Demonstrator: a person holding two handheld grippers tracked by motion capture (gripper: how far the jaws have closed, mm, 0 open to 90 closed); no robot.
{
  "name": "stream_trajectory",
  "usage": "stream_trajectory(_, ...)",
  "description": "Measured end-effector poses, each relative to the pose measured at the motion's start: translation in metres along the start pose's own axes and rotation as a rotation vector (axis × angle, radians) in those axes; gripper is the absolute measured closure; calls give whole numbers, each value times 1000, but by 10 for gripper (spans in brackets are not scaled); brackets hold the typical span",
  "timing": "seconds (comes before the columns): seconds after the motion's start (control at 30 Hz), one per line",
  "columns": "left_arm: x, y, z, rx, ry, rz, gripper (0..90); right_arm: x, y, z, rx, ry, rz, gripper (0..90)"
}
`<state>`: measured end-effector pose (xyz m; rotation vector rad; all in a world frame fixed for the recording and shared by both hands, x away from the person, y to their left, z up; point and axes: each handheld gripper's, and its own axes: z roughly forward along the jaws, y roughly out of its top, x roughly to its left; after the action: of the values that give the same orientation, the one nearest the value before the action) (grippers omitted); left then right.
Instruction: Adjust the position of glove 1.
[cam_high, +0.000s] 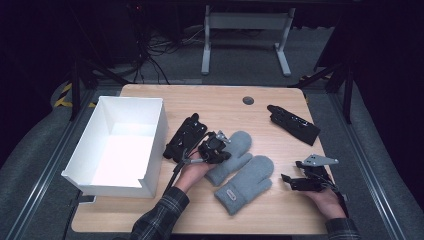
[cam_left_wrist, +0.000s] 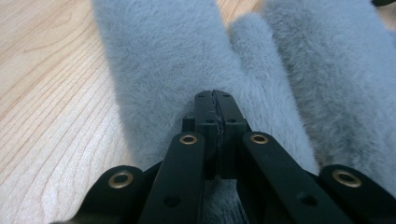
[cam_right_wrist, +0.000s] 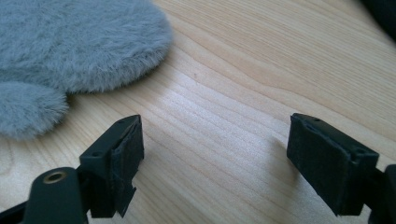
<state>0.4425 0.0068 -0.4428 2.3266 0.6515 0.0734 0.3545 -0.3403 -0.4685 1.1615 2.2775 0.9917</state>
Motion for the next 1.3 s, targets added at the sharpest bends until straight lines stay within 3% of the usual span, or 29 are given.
stream_trajectory(0.13, -6, 1, -12, -22, 20, -7, 797, 0, 0, 0, 0, 0, 1, 192)
stream_trajectory(0.23, -15, -4, -26, -21, 41, -8, 643, 0, 0, 0, 0, 0, 2, 192)
stream_trajectory(0.37, -22, -12, -35, -25, 53, -23, 556, 0, 0, 0, 0, -1, 1, 192)
stream_trajectory(0.4, -29, -21, -40, -37, 46, -32, 552, 0, 0, 0, 0, -2, 2, 192)
stream_trajectory(0.53, -41, -31, -46, -54, 40, -24, 579, 0, 0, 0, 0, -1, 1, 192)
stream_trajectory(0.6, -49, -35, -48, -61, 19, -8, 658, 0, 0, 0, 0, -1, 1, 192)
stream_trajectory(0.7, -55, -38, -45, -17, -12, 8, 795, 0, 0, 0, 0, -1, 1, 192)
stream_trajectory(0.83, -54, -43, -38, 19, -21, 5, 891, 1, 0, 0, 0, -1, 1, 192)
stream_trajectory(1.07, -44, -49, -48, 22, 26, -22, 894, 1, 0, 0, 0, -1, 1, 192)
stream_trajectory(1.2, -36, -52, -55, 24, 78, -33, 891, 1, 0, 0, 0, -1, 2, 192)
stream_trajectory(1.3, -33, -49, -60, 9, 95, -32, 846, 1, 0, 0, -1, -2, 2, 192)
